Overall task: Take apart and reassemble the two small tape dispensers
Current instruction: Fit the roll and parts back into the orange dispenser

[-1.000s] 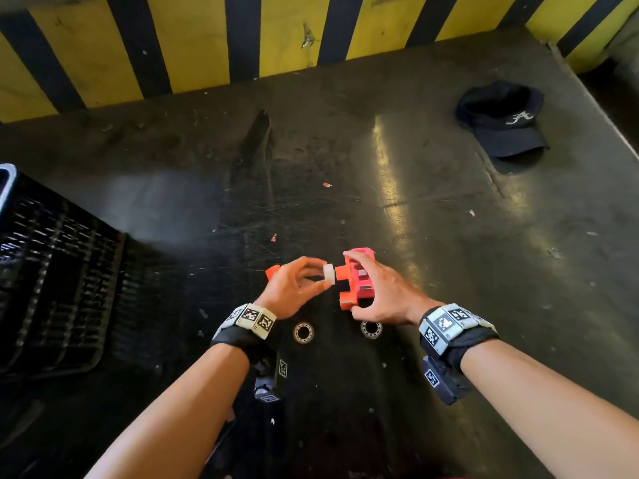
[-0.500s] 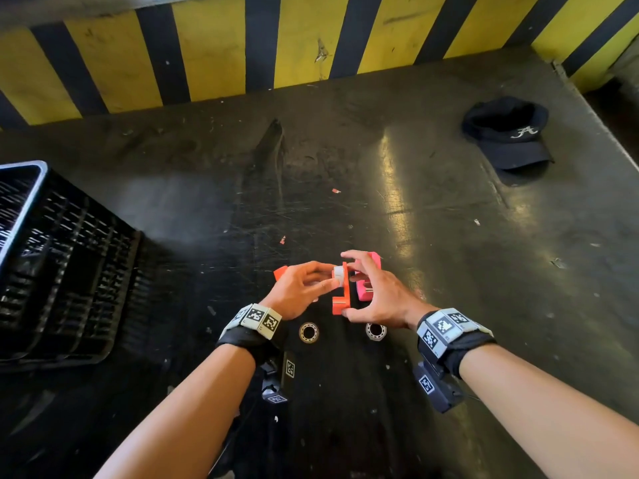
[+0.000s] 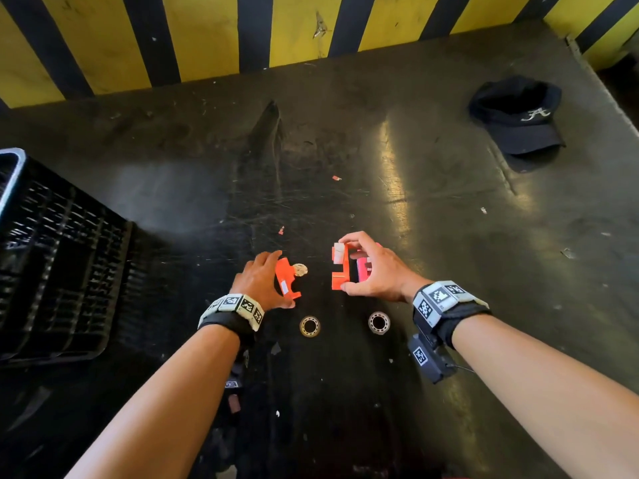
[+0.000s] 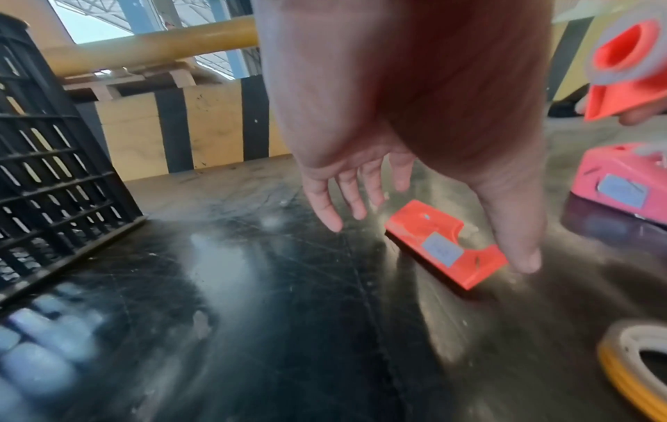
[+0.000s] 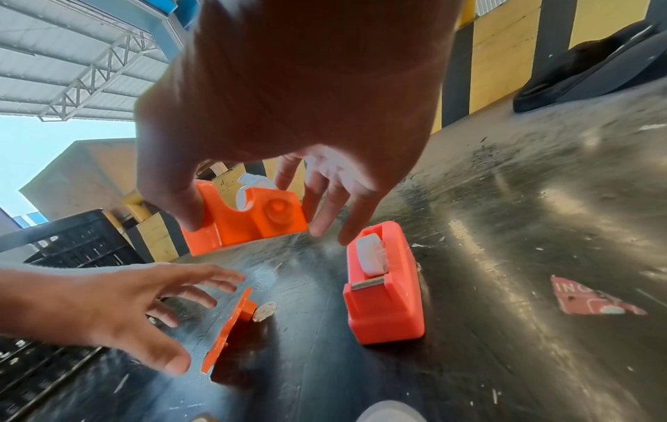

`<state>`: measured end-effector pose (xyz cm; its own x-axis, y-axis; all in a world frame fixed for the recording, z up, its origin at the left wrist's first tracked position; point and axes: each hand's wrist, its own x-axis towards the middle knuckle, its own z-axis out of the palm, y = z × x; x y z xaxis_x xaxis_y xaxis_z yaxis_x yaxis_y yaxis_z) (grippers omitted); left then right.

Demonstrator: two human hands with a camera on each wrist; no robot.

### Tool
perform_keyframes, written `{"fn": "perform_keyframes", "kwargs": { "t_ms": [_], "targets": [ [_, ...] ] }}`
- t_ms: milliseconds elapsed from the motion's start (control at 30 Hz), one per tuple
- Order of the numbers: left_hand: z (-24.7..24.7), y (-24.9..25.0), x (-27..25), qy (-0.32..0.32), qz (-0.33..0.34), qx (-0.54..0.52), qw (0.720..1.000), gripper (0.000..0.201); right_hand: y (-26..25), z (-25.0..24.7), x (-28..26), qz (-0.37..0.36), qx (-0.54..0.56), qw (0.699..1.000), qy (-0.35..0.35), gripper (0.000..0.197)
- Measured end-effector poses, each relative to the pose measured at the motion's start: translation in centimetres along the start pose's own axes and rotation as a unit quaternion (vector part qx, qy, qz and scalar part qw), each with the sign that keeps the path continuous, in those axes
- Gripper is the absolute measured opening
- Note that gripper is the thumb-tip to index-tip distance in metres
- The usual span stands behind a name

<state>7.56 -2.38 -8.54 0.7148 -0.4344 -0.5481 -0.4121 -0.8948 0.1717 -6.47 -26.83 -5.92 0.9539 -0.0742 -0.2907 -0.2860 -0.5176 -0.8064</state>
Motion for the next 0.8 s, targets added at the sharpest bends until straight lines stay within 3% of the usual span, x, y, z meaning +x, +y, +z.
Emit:
{"fn": "perform_keyframes", "kwargs": {
  "t_ms": [267,333,400,433,500,600,800],
  "targets": [
    [0.3,0.4,0.4,-0.014,0.019,-0.049,0.999,0.107,0.5,0.3,1.1,0.013,0.008,1.000,-0.018,0.080],
    [-0.1,0.6,0.2,0.006,0.041,-0.129,0.991,0.087,0.5,0.2,1.0,0.016,0.014,1.000,-0.014,0.079],
    [-1.4,1.4,-0.5,-0.002,0.061,-0.257,0.964,0.062,0.3,-0.1,0.7,0.017,0.026,0.999,-0.012,0.077],
    [-2.2,1.9,-0.9,-0.022,0.075,-0.312,0.947,0.063,0.1,-0.3,0.6,0.018,0.035,0.999,-0.014,0.075],
    [-3.6,2.8,-1.6,-0.055,0.103,-0.383,0.916,0.086,-0.4,-0.8,0.2,0.020,0.059,0.998,-0.015,0.073],
    [-5.0,4.5,-2.8,-0.083,0.130,-0.411,0.898,0.098,-1.3,-1.4,-0.6,0.018,0.085,0.996,-0.014,0.071],
    [-5.4,6.5,-4.5,-0.091,0.139,-0.432,0.887,0.075,-2.6,-2.1,-1.9,0.011,0.114,0.993,-0.013,0.070]
  ]
}}
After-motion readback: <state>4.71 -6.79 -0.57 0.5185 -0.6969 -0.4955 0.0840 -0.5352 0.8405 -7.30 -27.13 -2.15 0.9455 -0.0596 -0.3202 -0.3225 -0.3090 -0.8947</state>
